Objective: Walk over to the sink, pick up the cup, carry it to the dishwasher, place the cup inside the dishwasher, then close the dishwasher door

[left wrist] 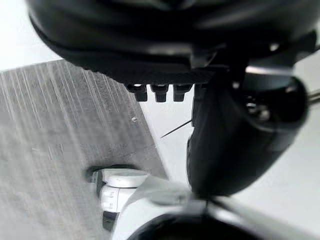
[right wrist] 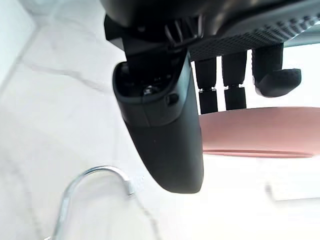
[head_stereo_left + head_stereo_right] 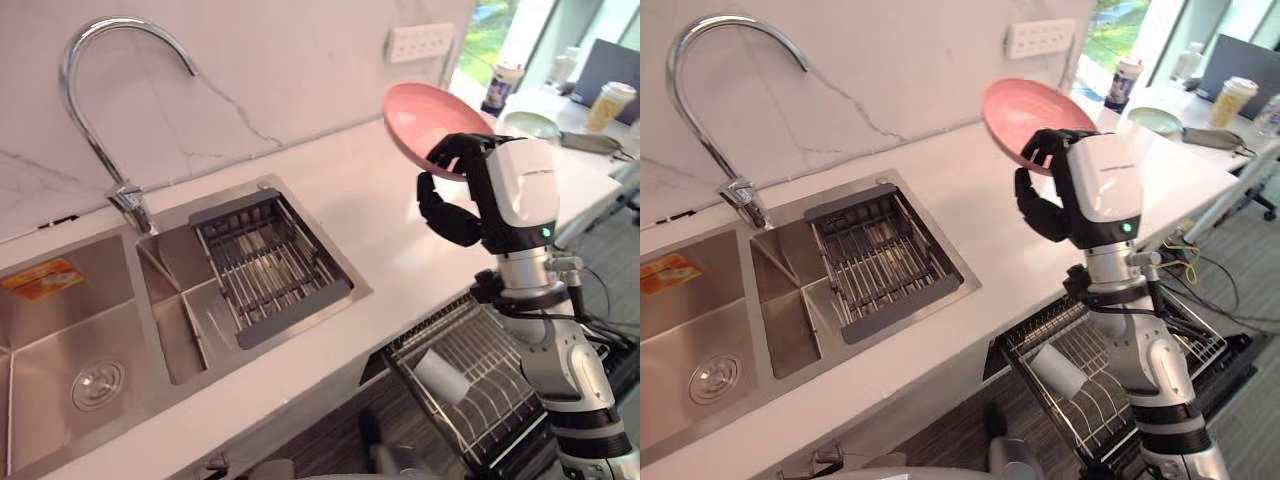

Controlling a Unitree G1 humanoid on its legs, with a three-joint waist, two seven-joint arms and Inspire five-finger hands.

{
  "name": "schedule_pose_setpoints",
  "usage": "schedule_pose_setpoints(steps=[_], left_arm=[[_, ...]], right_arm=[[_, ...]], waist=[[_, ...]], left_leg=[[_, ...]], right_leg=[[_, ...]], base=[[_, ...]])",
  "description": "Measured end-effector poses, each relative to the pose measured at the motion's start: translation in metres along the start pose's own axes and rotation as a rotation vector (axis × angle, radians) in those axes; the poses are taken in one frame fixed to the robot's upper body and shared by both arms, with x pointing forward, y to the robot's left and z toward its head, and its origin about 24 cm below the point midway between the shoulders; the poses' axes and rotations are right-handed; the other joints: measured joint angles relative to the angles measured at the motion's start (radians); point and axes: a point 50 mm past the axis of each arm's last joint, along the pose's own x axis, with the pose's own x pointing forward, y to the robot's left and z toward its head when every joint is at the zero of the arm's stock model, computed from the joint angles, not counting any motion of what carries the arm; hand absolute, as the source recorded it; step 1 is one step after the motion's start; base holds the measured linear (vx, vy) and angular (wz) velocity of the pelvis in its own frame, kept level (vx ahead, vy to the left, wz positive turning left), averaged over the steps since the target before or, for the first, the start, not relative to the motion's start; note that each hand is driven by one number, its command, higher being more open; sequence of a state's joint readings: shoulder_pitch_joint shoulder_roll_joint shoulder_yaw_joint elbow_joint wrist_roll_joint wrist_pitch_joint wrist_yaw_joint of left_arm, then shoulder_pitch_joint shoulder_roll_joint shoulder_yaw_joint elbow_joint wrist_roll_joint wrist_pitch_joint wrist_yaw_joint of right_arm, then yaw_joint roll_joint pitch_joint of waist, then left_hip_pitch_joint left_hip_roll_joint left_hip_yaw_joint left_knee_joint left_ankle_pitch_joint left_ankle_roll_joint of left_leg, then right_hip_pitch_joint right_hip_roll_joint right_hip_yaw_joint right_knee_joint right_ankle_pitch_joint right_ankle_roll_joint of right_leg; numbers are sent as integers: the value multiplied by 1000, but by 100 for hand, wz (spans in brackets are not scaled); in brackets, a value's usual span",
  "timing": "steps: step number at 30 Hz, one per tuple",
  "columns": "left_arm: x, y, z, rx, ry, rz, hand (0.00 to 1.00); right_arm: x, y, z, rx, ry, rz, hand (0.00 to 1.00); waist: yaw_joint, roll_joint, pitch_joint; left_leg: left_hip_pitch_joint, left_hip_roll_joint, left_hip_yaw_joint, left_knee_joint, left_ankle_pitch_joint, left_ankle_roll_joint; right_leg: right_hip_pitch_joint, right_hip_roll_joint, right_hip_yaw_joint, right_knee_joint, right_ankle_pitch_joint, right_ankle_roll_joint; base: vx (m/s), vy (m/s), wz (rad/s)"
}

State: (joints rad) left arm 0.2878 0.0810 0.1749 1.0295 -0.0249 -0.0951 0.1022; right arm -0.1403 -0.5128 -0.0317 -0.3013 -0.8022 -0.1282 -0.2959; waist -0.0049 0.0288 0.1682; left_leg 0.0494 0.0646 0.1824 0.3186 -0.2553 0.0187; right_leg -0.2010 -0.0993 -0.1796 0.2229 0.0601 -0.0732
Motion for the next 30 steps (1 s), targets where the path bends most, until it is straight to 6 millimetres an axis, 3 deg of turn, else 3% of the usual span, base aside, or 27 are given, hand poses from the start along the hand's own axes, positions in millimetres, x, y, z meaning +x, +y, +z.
schedule_pose_setpoints(steps=[1, 2, 4, 5, 6, 7, 8, 9, 11, 16, 23, 27, 30], left_arm=[[-1, 1, -3, -11, 10, 11, 100], [-1, 2, -6, -16, 22, 17, 100], [-3, 8, -13, -42, 62, 45, 100], [-3, 10, -15, -47, 71, 56, 100], [-4, 14, -18, -66, 82, 78, 100], [-4, 15, -17, -96, 88, 87, 100], [-4, 18, -17, -109, 88, 96, 100], [-3, 22, -15, -108, 83, 104, 100], [-1, 24, -13, -117, 99, 113, 100], [-1, 23, -14, -110, 92, 111, 100], [-2, 18, -14, -115, 74, 142, 100], [1, 15, -2, -114, 33, 131, 100], [7, 11, 20, -116, -30, 111, 100]], right_arm=[[0, 0, 2, 6, -16, -10, 0], [0, 0, 3, 9, -25, -12, 0], [2, -1, 7, 20, -62, -24, 0], [3, -1, 8, 23, -69, -25, 0], [6, 2, 11, 35, -84, -25, 0], [7, 6, 11, 41, -81, -11, 0], [5, 13, 9, 54, -60, 11, 0], [4, 17, 8, 62, -49, 19, 0], [0, 22, 4, 64, -16, 53, 0], [-15, 30, -1, 83, 40, 169, 0], [-49, 50, 0, 159, 135, 307, 0], [-59, 67, -15, 151, 232, 364, 0], [-50, 78, -27, 138, 300, 346, 0]], waist=[[3, -1, -1], [3, 1, -2], [18, -9, -14], [22, -16, -20], [26, -24, -24], [31, -21, -33], [45, -24, -51], [48, -33, -54], [43, -40, -53], [44, -39, -52], [50, -49, -57], [55, -54, -49], [65, -58, 8]], left_leg=[[15, 12, 37, -12, 4, -1], [21, 19, 57, -17, 4, -2], [37, 46, 136, -25, 8, -8], [35, 53, 161, -23, 9, -11], [14, 68, 200, 8, 6, -18], [-8, 82, 216, 12, 7, -23], [0, 100, 241, -41, 26, -57], [3, 105, 267, -59, 38, -70], [5, 118, 310, -71, 53, -83], [35, 123, 329, -113, 87, -104], [13, 88, 317, -178, 141, -92], [-47, 65, 287, -174, 158, -70], [-110, 51, 279, -154, 163, -54]], right_leg=[[-9, -37, -96, 172, -44, -8], [0, -55, -134, 237, -75, -8], [76, -124, -251, 357, -195, -1], [93, -149, -282, 366, -202, -2], [104, -162, -326, 324, -196, 12], [110, -110, -361, 227, -183, 8], [145, -30, -313, 42, -140, 51], [179, 3, -290, -76, -105, 79], [252, 71, -259, -312, 20, 75], [250, 90, -227, -315, 26, 66], [206, 73, -234, -316, 45, 56], [161, 48, -260, -315, 64, 60], [113, 27, -265, -315, 88, 63]], base=[[-125, 48, -93], [-97, 36, -98], [-22, -33, -102], [8, -86, -119], [-31, -117, -126], [-41, -164, -165], [-31, -171, -138], [10, -169, -121], [-37, -182, -70], [-75, -58, -21], [-65, 75, 5], [-53, 135, 21], [-106, 169, 11]])
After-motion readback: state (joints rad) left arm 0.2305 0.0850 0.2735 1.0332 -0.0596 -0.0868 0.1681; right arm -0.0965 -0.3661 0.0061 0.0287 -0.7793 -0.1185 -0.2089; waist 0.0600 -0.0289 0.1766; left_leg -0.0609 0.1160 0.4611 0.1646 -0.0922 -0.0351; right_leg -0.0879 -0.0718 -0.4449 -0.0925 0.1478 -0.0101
